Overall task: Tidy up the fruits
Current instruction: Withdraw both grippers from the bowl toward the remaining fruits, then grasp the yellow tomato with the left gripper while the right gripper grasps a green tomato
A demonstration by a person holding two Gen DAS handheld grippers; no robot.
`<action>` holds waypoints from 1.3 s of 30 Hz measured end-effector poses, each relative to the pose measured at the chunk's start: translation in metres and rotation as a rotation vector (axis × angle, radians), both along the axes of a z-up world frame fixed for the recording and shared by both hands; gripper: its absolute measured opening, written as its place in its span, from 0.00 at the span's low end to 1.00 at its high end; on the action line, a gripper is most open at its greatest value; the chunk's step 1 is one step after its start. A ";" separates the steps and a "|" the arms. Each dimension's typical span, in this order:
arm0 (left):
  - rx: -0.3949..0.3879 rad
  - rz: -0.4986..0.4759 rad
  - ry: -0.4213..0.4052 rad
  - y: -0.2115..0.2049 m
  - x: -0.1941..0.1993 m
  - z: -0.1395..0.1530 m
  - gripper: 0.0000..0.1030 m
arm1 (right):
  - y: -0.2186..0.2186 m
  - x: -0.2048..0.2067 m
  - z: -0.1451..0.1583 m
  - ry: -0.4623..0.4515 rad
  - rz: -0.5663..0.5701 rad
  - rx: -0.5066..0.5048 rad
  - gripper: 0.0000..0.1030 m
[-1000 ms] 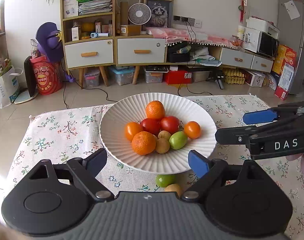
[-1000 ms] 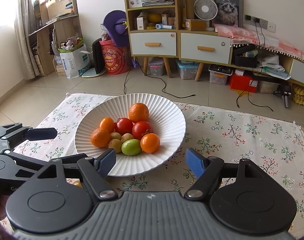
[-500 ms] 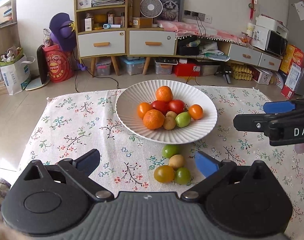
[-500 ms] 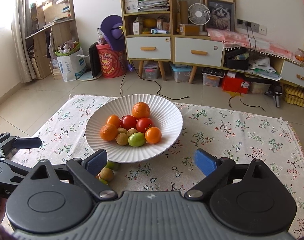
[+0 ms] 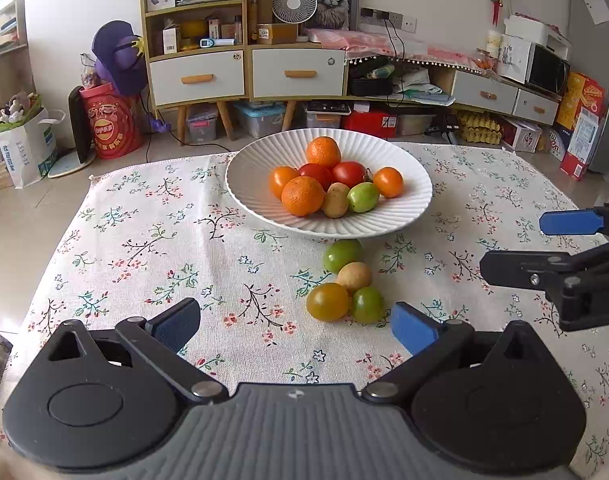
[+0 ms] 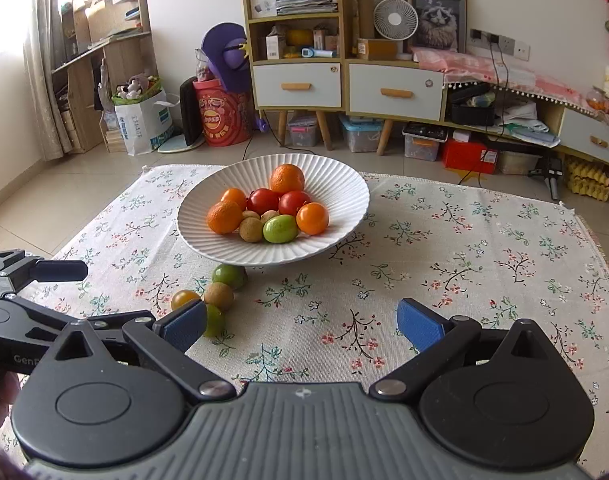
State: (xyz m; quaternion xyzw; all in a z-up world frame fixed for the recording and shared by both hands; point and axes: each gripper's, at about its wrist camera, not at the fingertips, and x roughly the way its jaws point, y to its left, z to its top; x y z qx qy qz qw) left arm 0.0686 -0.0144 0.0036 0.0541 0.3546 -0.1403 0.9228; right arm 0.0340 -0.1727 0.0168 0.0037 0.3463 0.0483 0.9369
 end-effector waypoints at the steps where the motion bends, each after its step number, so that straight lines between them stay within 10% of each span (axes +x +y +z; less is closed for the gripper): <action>1: 0.003 0.008 0.006 0.001 0.001 -0.004 0.93 | 0.001 -0.002 -0.001 -0.007 0.011 -0.014 0.98; 9: -0.027 0.040 0.049 0.002 0.010 -0.019 0.92 | -0.004 -0.003 -0.015 0.007 0.006 -0.034 0.99; 28: -0.116 -0.049 0.100 -0.012 0.021 -0.020 0.23 | 0.005 -0.006 -0.040 0.069 0.048 -0.064 0.99; 39: -0.061 -0.025 0.079 -0.004 0.021 -0.014 0.09 | 0.020 0.011 -0.041 0.092 0.081 -0.018 0.94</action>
